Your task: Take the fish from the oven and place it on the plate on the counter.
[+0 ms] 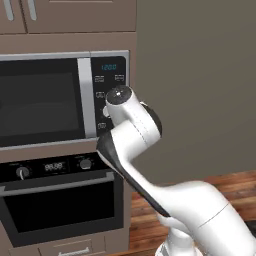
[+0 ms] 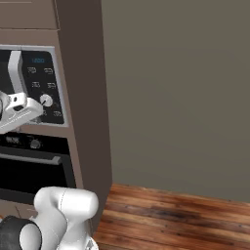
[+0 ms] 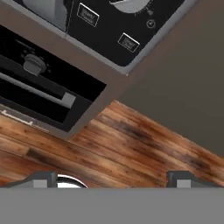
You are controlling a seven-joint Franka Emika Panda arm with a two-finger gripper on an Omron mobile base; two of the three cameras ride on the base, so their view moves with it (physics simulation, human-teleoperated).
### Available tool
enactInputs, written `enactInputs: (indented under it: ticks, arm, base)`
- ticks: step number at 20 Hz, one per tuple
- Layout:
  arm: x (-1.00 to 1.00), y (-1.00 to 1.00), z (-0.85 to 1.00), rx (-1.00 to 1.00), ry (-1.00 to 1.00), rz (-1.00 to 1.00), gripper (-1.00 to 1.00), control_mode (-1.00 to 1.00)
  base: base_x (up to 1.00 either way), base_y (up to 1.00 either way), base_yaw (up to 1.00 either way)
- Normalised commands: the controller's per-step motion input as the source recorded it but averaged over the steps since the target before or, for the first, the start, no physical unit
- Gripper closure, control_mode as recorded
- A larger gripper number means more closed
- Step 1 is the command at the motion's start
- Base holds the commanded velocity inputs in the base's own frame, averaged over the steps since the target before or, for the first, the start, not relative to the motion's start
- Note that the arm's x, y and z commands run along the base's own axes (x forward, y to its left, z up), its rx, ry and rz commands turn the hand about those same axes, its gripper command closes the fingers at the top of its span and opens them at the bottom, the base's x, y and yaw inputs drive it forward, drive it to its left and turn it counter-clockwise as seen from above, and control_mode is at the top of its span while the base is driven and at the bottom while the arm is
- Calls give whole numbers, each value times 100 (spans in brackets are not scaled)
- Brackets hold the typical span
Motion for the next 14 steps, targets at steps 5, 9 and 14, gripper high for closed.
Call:
enactInputs:
  ticks: [5,9,14]
  arm:
    - [-41,72,-27,-15,-7,20,-100,-100]
    - [-49,77,-36,-15,-5,18,-100,-100]
    - [-27,96,-14,-10,5,15,-100,-100]
  base:
    - [0,0,0]
    - [0,0,0]
    - [0,0,0]
